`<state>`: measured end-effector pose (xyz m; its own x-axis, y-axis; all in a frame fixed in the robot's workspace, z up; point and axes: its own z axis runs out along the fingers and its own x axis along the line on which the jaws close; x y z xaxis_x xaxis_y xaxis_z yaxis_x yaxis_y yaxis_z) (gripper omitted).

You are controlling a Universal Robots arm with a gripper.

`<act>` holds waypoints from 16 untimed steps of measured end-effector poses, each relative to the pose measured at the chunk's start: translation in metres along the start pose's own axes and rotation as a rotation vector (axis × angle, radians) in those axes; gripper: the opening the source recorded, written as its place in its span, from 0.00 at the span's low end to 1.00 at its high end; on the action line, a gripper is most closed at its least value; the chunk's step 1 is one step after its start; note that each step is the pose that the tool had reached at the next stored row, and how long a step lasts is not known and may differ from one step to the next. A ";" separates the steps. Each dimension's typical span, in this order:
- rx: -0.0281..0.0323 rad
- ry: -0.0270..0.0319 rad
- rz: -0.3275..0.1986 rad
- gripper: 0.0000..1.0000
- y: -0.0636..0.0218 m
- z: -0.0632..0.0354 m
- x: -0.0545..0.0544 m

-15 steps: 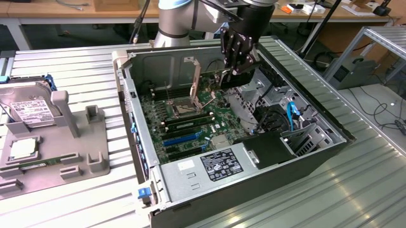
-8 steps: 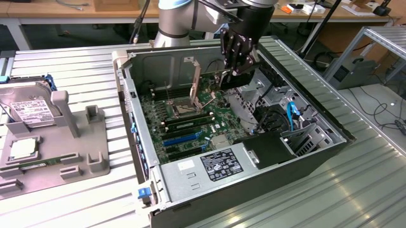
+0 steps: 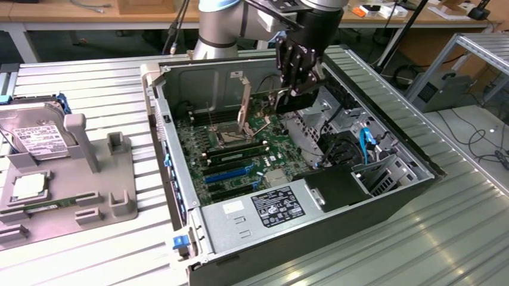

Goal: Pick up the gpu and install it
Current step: 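Insert the gpu into the slot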

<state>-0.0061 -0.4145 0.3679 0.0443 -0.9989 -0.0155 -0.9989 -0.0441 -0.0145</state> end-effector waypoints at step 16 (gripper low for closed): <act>0.0001 -0.0025 0.000 0.27 0.0049 0.0029 0.004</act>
<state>-0.0108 -0.4185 0.3648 0.0443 -0.9989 -0.0180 -0.9989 -0.0440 -0.0147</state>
